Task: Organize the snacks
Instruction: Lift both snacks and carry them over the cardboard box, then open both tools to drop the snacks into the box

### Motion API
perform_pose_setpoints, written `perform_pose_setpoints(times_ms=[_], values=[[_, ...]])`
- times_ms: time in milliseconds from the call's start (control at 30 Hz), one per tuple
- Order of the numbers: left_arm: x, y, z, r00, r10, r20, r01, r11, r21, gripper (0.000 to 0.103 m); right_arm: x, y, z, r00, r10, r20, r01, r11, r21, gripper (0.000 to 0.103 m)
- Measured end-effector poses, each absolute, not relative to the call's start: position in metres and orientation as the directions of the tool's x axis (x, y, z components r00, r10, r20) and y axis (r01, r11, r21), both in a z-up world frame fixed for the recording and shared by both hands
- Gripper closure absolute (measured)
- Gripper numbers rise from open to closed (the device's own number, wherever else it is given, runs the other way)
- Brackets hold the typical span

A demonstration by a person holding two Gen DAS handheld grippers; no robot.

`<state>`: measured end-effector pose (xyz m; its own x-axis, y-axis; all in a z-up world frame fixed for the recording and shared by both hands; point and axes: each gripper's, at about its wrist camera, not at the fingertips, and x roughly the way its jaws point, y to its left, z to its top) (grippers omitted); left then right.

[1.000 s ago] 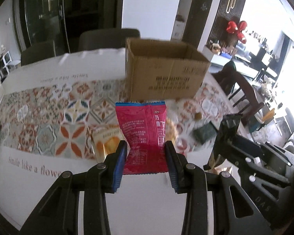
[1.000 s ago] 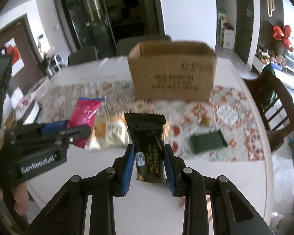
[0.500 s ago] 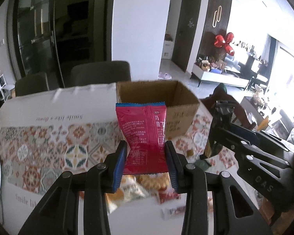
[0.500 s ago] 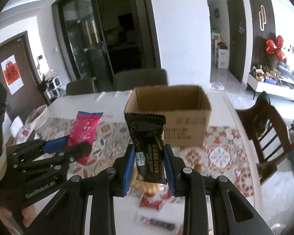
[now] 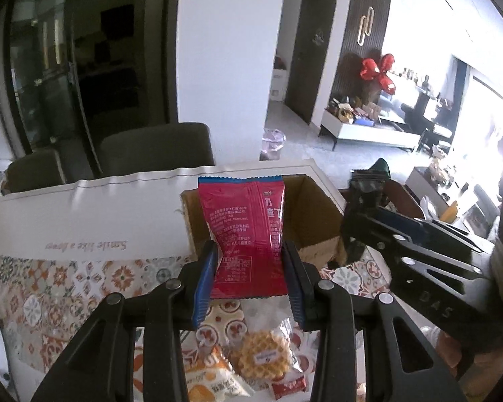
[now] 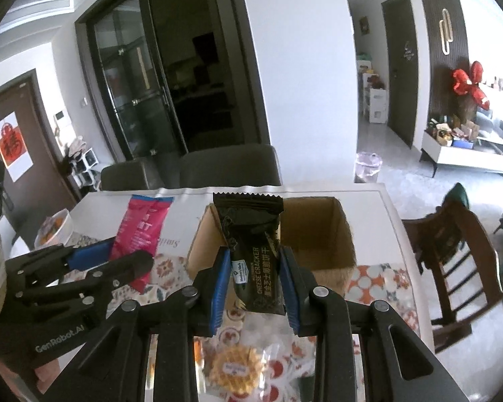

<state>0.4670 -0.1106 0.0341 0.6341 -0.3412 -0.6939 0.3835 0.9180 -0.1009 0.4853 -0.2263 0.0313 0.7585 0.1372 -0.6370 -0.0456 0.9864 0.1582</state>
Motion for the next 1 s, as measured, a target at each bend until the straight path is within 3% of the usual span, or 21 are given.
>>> perform_pose_setpoints(times_ms=[633,700,733,800,867,1000], values=[[0.576,-0.150,-0.034,0.452,-0.314,-0.835,0.362,0.920,-0.150,0.063,0.610,-0.270,-0.043,0.551,0.183,-0.814,0.033,0.970,0.241,0.072],[0.582,-0.152,-0.037,0.446,-0.298,-0.844,0.352,0.925,-0.141,0.058,0.615,-0.272,-0.048,0.540,0.179,-0.822,0.048,0.969,0.242,0.071],[0.585,-0.153,-0.038,0.448,-0.292,-0.845,0.350,0.927,-0.135,0.049,0.618,-0.274,-0.050,0.535,0.172,-0.827,0.053,0.970,0.236,0.071],[0.587,-0.152,-0.039,0.459,-0.281,-0.843,0.340,0.932,-0.126,0.040,0.620,-0.277,-0.052,0.528,0.161,-0.834,0.068,0.971,0.230,0.057],[0.584,-0.151,-0.037,0.476,-0.269,-0.838,0.334,0.936,-0.110,0.040,0.619,-0.280,-0.051,0.537,0.153,-0.830,0.081,0.970,0.231,0.051],[0.576,-0.147,-0.030,0.495,-0.255,-0.831,0.335,0.938,-0.088,0.037,0.611,-0.282,-0.045,0.554,0.124,-0.823,0.102,0.971,0.215,0.051]])
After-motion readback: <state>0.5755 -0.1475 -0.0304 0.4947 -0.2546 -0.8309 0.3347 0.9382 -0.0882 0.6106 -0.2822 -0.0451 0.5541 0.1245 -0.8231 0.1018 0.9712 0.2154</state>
